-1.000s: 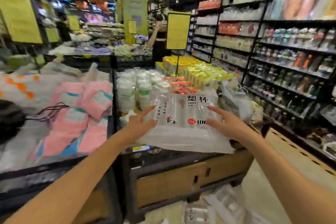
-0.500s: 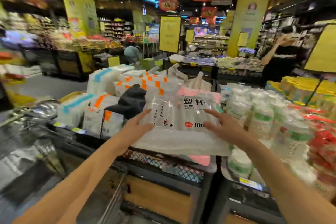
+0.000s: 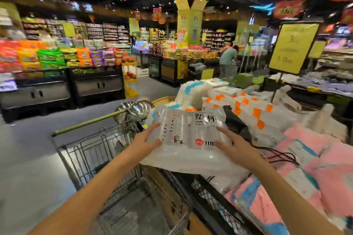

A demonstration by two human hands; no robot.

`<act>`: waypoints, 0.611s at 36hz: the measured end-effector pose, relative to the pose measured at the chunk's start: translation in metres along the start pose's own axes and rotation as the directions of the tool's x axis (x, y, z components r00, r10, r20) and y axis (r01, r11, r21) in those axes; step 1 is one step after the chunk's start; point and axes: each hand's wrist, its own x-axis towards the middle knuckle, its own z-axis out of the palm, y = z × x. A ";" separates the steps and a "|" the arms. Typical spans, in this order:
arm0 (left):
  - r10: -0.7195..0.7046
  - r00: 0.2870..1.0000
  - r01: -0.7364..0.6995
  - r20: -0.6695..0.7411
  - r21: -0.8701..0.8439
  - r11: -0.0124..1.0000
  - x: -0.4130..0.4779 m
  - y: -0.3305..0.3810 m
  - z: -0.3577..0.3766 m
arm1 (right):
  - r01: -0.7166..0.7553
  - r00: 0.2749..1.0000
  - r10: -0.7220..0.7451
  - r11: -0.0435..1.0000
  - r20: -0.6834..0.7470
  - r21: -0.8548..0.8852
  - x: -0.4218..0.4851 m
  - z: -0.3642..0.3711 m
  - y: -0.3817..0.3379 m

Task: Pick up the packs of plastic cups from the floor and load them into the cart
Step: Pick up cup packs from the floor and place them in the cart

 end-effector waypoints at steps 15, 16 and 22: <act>-0.216 0.892 0.171 -0.396 -0.146 0.974 -0.016 -0.029 -0.055 | 0.258 0.917 -0.276 0.961 0.288 0.100 0.130 0.075 -0.057; -0.226 0.882 0.175 -0.413 -0.157 0.972 -0.017 -0.035 -0.062 | 0.263 0.911 -0.285 0.958 0.299 0.110 0.136 0.083 -0.065; -0.258 0.852 0.176 -0.455 -0.215 0.961 -0.021 -0.074 -0.105 | 0.313 0.862 -0.337 0.942 0.378 0.124 0.165 0.133 -0.107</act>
